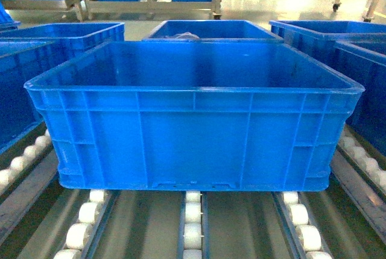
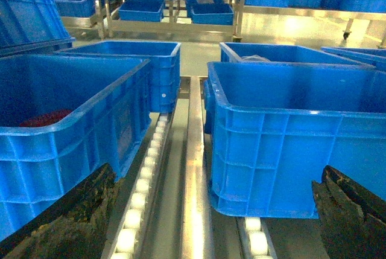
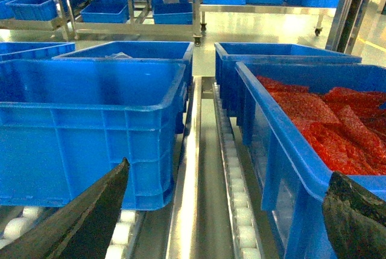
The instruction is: Place box next to blue box on left shelf
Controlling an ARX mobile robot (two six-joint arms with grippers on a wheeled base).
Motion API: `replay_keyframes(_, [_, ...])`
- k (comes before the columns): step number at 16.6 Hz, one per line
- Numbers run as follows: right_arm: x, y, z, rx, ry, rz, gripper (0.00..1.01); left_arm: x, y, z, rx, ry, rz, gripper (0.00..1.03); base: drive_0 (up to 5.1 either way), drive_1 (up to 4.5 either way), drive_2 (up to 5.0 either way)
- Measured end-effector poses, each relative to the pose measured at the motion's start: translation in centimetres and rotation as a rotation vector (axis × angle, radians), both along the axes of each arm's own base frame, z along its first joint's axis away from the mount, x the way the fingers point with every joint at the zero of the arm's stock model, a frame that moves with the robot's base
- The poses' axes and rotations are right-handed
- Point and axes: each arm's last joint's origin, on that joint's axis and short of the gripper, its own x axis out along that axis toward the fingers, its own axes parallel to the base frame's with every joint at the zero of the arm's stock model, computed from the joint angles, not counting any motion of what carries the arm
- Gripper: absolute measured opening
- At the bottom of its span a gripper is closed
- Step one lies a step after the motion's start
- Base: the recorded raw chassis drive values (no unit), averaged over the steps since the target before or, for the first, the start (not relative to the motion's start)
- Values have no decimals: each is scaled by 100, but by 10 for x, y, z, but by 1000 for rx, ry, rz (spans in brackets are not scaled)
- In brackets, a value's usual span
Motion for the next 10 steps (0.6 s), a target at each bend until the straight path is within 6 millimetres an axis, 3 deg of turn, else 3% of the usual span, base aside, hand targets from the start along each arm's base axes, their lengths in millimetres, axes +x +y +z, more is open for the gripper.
replay_keyframes(10, [0, 0, 0, 0, 0, 0, 98, 0, 0, 0, 0, 0, 0, 98, 0, 0, 0])
